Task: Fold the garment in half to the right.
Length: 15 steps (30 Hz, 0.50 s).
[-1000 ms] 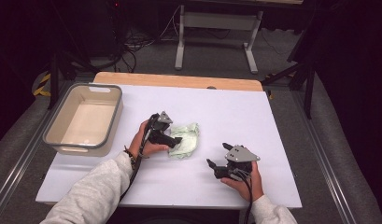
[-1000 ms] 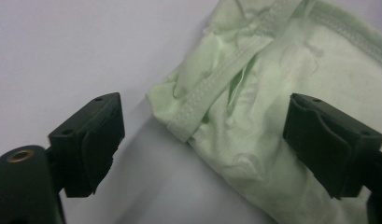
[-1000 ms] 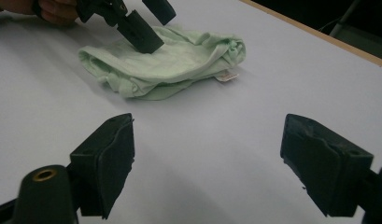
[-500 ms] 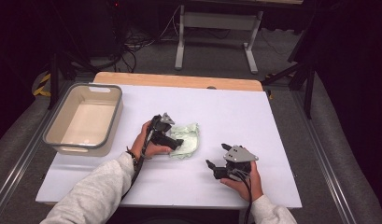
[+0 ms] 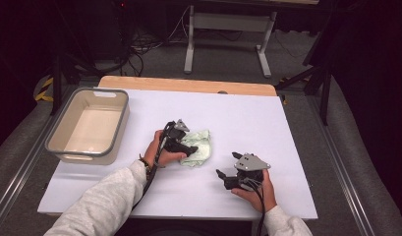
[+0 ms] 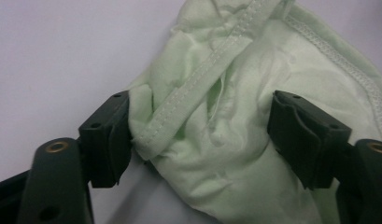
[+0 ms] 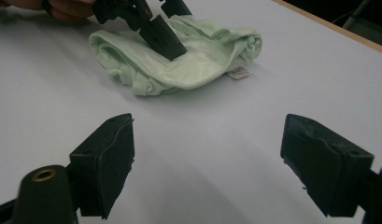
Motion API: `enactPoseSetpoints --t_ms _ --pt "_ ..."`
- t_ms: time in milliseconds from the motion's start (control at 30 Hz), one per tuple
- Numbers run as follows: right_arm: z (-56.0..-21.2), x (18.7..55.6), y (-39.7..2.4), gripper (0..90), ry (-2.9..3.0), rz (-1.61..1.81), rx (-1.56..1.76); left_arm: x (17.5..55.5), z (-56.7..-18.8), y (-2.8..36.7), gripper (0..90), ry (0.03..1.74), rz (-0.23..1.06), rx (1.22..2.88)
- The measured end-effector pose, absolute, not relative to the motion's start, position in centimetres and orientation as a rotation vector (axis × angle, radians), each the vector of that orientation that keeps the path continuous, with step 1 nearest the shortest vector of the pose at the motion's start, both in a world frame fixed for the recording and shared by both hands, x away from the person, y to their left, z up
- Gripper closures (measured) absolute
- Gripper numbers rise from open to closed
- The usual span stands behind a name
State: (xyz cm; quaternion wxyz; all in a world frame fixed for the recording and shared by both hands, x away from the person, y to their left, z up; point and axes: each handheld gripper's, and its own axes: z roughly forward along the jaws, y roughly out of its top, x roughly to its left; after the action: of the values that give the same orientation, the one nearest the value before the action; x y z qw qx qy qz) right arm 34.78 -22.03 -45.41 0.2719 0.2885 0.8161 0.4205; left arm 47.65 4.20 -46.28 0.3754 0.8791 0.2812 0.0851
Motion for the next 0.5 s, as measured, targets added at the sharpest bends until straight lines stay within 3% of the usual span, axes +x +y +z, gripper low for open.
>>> enactPoseSetpoints --t_ms 100,367,500 --pt "-45.46 34.79 -21.96 18.2 2.206 1.134 0.773 47.47 -46.1 4.12 33.3 0.709 0.209 2.262" --pt "-45.62 34.83 -21.77 18.2 2.236 1.123 0.769 47.24 -46.08 4.2 62.5 0.655 0.112 2.24" --pt "-45.67 34.84 -21.73 18.2 2.244 1.119 0.764 47.13 -46.04 4.16 68.9 0.636 0.109 2.242"
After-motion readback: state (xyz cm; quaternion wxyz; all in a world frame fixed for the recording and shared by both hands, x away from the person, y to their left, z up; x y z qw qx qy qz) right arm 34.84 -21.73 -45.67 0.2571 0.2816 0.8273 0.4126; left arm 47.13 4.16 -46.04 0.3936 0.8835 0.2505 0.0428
